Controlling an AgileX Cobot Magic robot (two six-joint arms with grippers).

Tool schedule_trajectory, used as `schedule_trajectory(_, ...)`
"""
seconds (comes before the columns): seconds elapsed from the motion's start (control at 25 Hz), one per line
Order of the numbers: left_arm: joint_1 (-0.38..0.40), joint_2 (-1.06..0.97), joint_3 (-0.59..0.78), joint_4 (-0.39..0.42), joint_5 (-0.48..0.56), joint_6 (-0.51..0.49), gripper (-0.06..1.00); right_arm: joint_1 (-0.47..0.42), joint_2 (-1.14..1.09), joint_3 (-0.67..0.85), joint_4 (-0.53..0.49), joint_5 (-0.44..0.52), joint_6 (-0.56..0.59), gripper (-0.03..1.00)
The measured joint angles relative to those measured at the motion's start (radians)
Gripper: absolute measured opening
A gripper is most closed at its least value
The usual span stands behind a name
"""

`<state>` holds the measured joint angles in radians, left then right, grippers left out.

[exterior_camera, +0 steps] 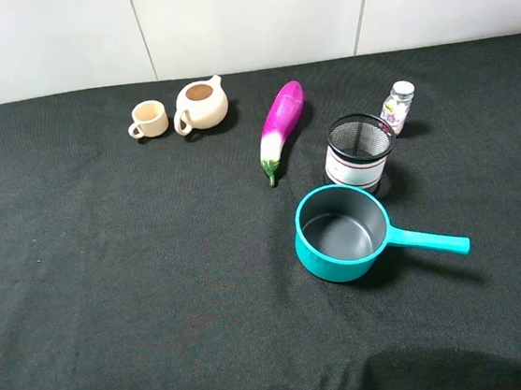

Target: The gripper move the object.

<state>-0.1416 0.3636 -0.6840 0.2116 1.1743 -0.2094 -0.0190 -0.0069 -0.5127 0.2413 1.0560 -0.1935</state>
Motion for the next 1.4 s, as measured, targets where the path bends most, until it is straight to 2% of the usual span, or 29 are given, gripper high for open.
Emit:
schedule_trajectory(0.32,0.0,-0.141,0.14,-0.029,0.0,0.0,0.71,0.0,0.0,0.0,0.0,0.0,0.0,0.69)
schedule_trajectory(0.72,0.0,-0.151,0.147,-0.08,0.0,0.084,0.71,0.0,0.0,0.0,0.0,0.0,0.0,0.69)
schedule_trajectory(0.96,0.0,-0.159,0.147,-0.085,0.0,0.097,0.71,0.0,0.0,0.0,0.0,0.0,0.0,0.69)
schedule_trajectory(1.4,0.0,-0.367,0.148,-0.082,-0.002,0.093,0.71,0.0,0.0,0.0,0.0,0.0,0.0,0.69)
